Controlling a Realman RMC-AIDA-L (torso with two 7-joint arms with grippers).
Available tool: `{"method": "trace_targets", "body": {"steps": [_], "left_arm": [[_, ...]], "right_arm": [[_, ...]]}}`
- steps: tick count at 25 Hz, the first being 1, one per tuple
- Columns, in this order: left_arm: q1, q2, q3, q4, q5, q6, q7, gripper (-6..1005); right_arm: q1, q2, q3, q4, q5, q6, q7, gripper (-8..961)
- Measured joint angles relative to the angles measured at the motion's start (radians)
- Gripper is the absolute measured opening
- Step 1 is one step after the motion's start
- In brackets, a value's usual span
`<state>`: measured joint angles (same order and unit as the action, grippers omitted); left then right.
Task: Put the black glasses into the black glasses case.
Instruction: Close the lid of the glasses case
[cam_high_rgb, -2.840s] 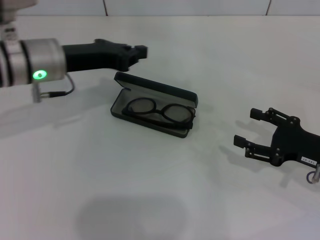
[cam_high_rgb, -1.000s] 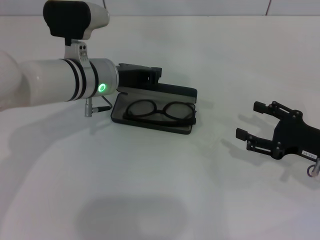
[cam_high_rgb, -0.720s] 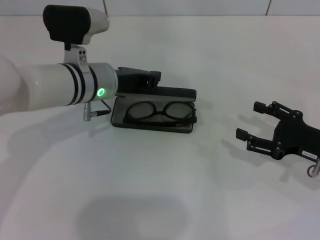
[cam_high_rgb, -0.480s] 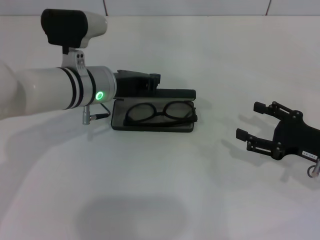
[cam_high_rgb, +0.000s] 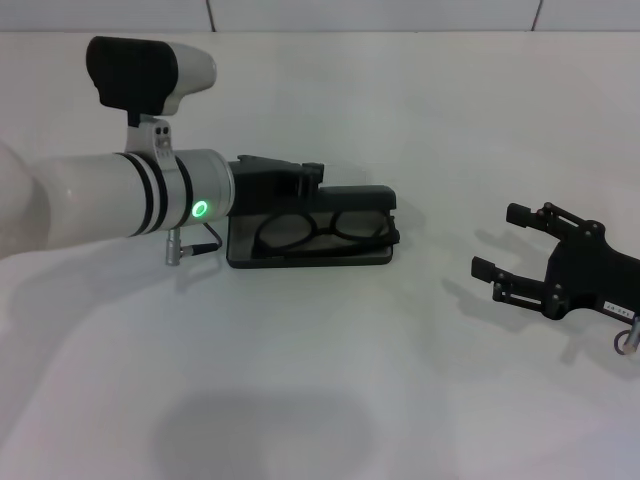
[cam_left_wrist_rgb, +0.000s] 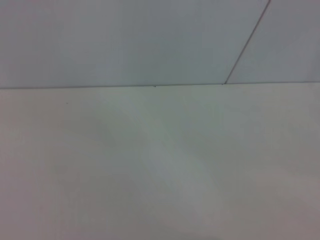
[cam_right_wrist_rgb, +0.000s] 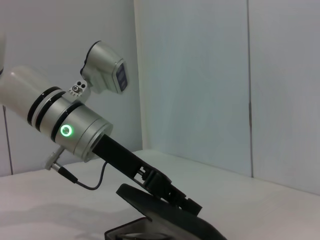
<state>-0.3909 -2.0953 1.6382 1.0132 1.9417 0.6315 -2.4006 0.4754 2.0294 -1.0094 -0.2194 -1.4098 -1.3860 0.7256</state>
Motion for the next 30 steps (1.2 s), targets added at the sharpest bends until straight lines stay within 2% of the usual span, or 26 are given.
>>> {"method": "trace_targets", "body": {"steps": [6,12,19,30], "left_arm": [[0.015,-0.003,0.009,0.0,-0.007,0.0,0.023,32],[0.038,0.0,0.016,-0.002,-0.124,-0.001,0.141,32],[0.046,-0.003,0.017,-0.021,-0.166,-0.002,0.211,33],[0.042,0.001,0.037,-0.024,-0.181,0.005,0.221,34]], "right_arm": [[0.0,0.0,0.0,0.0,0.0,-0.002,0.0,833],[0.002,0.0,0.004,0.0,0.0,-0.002,0.0,833],[0.003,0.0,0.007,0.0,0.0,-0.002,0.0,833],[0.004,0.0,0.008,0.0,0.0,0.002,0.0,833]]}}
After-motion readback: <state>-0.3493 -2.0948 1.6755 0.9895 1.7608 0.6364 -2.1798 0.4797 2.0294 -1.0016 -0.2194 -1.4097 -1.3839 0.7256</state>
